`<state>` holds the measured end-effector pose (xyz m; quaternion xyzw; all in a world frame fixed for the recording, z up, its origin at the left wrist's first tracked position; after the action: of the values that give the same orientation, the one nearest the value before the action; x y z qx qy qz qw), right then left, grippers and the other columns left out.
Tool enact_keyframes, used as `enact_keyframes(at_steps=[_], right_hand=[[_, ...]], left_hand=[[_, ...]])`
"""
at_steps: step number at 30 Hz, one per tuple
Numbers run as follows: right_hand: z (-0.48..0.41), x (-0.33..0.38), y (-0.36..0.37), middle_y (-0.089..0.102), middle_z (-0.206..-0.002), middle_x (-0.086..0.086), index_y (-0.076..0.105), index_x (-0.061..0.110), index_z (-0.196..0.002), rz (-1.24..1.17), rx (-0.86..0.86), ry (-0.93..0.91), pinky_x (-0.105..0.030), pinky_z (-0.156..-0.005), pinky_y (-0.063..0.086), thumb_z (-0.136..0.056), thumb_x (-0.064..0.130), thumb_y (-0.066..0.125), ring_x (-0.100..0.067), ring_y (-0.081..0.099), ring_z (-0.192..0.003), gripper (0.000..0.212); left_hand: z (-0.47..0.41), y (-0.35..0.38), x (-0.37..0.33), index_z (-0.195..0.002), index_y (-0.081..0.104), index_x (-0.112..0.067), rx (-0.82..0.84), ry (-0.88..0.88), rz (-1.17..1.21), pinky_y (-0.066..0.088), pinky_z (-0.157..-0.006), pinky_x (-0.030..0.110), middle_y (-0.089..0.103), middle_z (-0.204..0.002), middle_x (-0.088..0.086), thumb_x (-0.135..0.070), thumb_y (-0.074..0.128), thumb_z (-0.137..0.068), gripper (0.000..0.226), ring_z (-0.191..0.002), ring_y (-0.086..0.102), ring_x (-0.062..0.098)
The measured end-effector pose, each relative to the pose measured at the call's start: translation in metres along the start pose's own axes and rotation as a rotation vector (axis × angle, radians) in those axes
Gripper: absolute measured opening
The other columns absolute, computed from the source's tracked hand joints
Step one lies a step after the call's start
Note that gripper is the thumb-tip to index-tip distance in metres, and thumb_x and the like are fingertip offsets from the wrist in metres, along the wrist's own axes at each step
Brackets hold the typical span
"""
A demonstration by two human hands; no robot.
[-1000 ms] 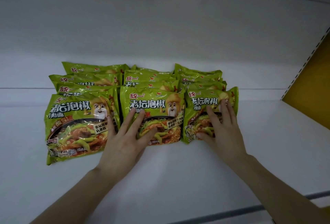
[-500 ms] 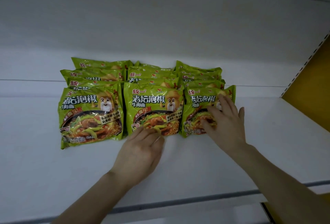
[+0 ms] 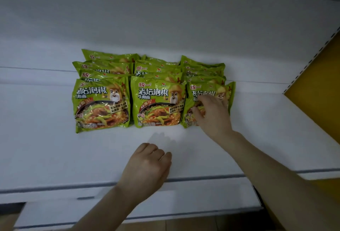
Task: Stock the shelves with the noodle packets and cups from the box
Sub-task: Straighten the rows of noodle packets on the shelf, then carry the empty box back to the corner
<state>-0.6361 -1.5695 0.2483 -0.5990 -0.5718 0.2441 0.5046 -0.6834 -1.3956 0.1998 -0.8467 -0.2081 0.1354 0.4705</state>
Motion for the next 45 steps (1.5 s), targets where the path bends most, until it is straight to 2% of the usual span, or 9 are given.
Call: enact_keyframes(at_steps=[4, 9, 15, 19, 22, 31, 38, 42, 45], right_hand=[[0.014, 0.018, -0.023, 0.063, -0.109, -0.016, 0.058, 0.001, -0.115, -0.083, 0.029, 0.006, -0.043, -0.091, 0.044, -0.089, 0.019, 0.054, -0.033, 0.055, -0.105, 0.031], [0.043, 0.046, -0.061, 0.064, -0.101, -0.022, 0.057, -0.002, -0.110, -0.111, 0.097, 0.054, -0.043, -0.078, 0.047, -0.092, 0.020, 0.048, -0.035, 0.058, -0.095, 0.030], [0.094, 0.079, -0.124, 0.064, -0.112, -0.019, 0.057, 0.002, -0.116, -0.183, 0.119, 0.124, -0.041, -0.084, 0.047, -0.093, 0.022, 0.050, -0.034, 0.059, -0.103, 0.031], [0.140, 0.075, -0.166, 0.057, -0.124, -0.018, 0.050, 0.001, -0.126, -0.212, 0.130, 0.255, -0.036, -0.094, 0.043, -0.095, 0.020, 0.047, -0.032, 0.053, -0.115, 0.036], [0.180, 0.053, -0.196, 0.051, -0.134, -0.016, 0.042, 0.003, -0.134, -0.233, 0.133, 0.379, -0.031, -0.100, 0.038, -0.096, 0.023, 0.045, -0.028, 0.048, -0.123, 0.043], [0.313, -0.083, -0.276, 0.057, -0.125, -0.017, 0.041, 0.004, -0.136, -0.118, 0.037, 0.745, -0.033, -0.086, 0.046, -0.096, 0.025, 0.047, -0.028, 0.055, -0.114, 0.045], [0.413, -0.183, -0.293, 0.053, -0.132, -0.014, 0.037, 0.006, -0.138, -0.051, 0.067, 1.004, -0.037, -0.085, 0.048, -0.097, 0.027, 0.046, -0.028, 0.055, -0.115, 0.047], [0.460, -0.227, -0.291, 0.053, -0.132, -0.014, 0.037, 0.007, -0.139, -0.034, 0.105, 1.132, -0.037, -0.082, 0.049, -0.097, 0.026, 0.045, -0.028, 0.058, -0.110, 0.046], [0.490, -0.253, -0.284, 0.052, -0.133, -0.015, 0.036, 0.008, -0.139, -0.047, 0.133, 1.214, -0.042, -0.087, 0.051, -0.097, 0.026, 0.045, -0.030, 0.056, -0.114, 0.047]], left_hand=[[0.008, -0.023, -0.016, -0.076, 0.071, -0.013, 0.053, -0.021, 0.056, 0.050, -0.058, 0.027, 0.062, -0.059, 0.000, -0.021, 0.047, -0.082, 0.026, -0.055, 0.058, 0.022], [0.023, -0.067, -0.045, -0.079, 0.072, -0.012, 0.128, -0.013, 0.106, 0.051, -0.056, 0.027, 0.064, -0.060, 0.000, -0.023, 0.046, -0.082, 0.028, -0.055, 0.059, 0.021], [0.045, -0.134, -0.079, -0.075, 0.070, -0.013, 0.154, 0.035, 0.125, 0.050, -0.055, 0.025, 0.064, -0.058, 0.000, -0.026, 0.043, -0.081, 0.031, -0.053, 0.060, 0.021], [0.057, -0.171, -0.109, -0.073, 0.071, -0.013, 0.165, 0.072, 0.129, 0.046, -0.052, 0.023, 0.063, -0.056, 0.001, -0.027, 0.042, -0.080, 0.033, -0.050, 0.059, 0.021], [0.062, -0.181, -0.136, -0.069, 0.069, -0.012, 0.193, 0.107, 0.155, 0.040, -0.048, 0.022, 0.058, -0.050, 0.001, -0.028, 0.041, -0.080, 0.034, -0.045, 0.054, 0.021], [0.051, -0.158, -0.262, -0.067, 0.067, -0.009, 0.280, 0.267, 0.371, 0.040, -0.040, 0.023, 0.057, -0.050, 0.005, -0.029, 0.041, -0.083, 0.036, -0.042, 0.053, 0.022], [0.044, -0.103, -0.352, -0.060, 0.057, -0.012, 0.459, 0.441, 0.401, 0.034, -0.038, 0.022, 0.051, -0.048, 0.003, -0.029, 0.037, -0.083, 0.035, -0.039, 0.048, 0.020], [0.048, -0.058, -0.382, -0.061, 0.058, -0.012, 0.571, 0.479, 0.405, 0.039, -0.035, 0.024, 0.053, -0.049, 0.003, -0.028, 0.043, -0.084, 0.032, -0.040, 0.049, 0.018], [0.054, -0.031, -0.404, -0.062, 0.057, -0.012, 0.654, 0.512, 0.426, 0.039, -0.037, 0.024, 0.054, -0.051, 0.004, -0.026, 0.050, -0.084, 0.028, -0.041, 0.051, 0.020]])
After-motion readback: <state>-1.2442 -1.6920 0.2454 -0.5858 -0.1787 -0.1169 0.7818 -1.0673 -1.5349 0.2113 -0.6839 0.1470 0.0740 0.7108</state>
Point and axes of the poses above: each hand's wrist, its own z-axis away from the middle knuckle, its own y-axis out of the palm, x = y × z, the point moved 9 cm from there along -z, towards the middle knuckle
